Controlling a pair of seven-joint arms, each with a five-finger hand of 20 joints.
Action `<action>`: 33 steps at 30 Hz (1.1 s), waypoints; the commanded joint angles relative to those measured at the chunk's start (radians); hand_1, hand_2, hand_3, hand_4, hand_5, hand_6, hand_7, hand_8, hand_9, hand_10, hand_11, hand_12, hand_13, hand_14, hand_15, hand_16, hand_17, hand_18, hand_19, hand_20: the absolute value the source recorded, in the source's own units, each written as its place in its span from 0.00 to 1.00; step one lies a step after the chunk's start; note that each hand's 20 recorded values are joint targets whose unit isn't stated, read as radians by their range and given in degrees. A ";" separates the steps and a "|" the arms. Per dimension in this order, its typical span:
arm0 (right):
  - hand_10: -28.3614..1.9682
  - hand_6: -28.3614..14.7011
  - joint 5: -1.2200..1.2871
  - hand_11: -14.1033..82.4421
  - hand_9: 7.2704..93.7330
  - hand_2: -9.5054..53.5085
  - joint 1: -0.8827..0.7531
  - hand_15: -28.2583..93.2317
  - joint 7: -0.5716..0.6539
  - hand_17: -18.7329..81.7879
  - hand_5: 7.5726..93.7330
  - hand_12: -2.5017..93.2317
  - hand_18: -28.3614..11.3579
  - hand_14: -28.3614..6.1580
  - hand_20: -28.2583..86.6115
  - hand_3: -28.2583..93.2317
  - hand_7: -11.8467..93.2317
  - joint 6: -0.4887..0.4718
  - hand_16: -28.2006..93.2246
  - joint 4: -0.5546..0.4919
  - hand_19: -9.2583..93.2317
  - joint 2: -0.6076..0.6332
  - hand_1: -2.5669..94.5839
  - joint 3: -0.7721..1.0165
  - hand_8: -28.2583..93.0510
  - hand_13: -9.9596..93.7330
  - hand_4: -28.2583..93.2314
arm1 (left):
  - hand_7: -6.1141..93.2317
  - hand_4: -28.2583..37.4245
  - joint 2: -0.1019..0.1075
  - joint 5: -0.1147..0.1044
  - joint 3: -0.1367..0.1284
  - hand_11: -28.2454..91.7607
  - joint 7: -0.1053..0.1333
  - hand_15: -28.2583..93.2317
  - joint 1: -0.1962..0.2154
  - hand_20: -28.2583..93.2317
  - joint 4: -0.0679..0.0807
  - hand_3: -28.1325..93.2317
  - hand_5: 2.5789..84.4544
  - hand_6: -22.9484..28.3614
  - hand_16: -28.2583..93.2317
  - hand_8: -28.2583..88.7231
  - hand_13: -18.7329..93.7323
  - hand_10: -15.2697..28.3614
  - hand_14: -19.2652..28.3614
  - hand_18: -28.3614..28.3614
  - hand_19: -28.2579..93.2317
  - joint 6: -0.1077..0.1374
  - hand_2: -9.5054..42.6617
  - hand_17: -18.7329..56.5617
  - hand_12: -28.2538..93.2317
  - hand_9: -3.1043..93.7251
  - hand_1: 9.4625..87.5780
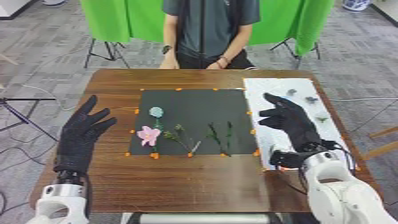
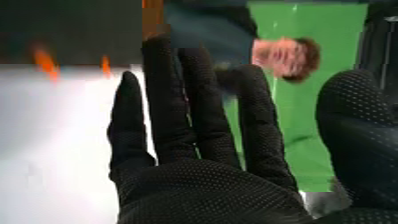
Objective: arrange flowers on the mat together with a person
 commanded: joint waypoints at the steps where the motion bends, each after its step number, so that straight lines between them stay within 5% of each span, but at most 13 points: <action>1: 0.39 0.71 -0.099 0.50 0.53 0.21 0.067 0.72 0.124 0.28 0.42 0.21 0.10 0.34 0.45 0.90 0.27 0.092 0.32 0.018 0.68 0.199 0.25 0.099 0.12 0.55 0.02 | 0.16 0.00 0.015 -0.014 0.008 0.40 0.019 0.59 0.012 0.38 -0.005 0.89 0.39 0.51 0.18 0.16 0.44 0.74 0.95 0.94 0.67 0.019 0.27 0.16 0.30 0.41 0.17; 13: 0.42 0.69 -0.445 0.63 0.54 0.12 0.142 0.79 0.347 0.33 0.44 0.22 0.07 0.38 0.45 0.89 0.28 0.040 0.32 0.147 0.73 0.368 0.29 0.056 0.13 0.60 0.04 | 0.16 0.00 0.024 -0.021 0.015 0.40 0.027 0.59 0.001 0.39 -0.006 0.89 0.38 0.51 0.18 0.17 0.44 0.74 0.95 0.94 0.66 0.027 0.27 0.16 0.30 0.41 0.18; 23: 0.44 0.70 -0.754 0.62 0.57 0.06 0.288 0.78 0.488 0.34 0.48 0.21 0.06 0.41 0.44 0.89 0.29 -0.121 0.32 0.300 0.75 0.427 0.35 -0.112 0.12 0.62 0.04 | 0.16 0.00 0.035 -0.031 0.020 0.40 0.043 0.59 -0.004 0.39 -0.006 0.89 0.38 0.51 0.18 0.17 0.43 0.74 0.96 0.94 0.66 0.033 0.27 0.16 0.31 0.41 0.18; 33: 0.44 0.71 -0.898 0.60 0.56 0.03 0.432 0.76 0.530 0.33 0.47 0.22 0.07 0.42 0.43 0.88 0.29 -0.196 0.33 0.406 0.73 0.427 0.35 -0.271 0.12 0.60 0.03 | 0.16 0.00 0.029 -0.024 0.024 0.40 0.032 0.59 -0.018 0.39 -0.001 0.89 0.38 0.51 0.18 0.16 0.43 0.74 0.96 0.94 0.66 0.024 0.27 0.16 0.31 0.41 0.18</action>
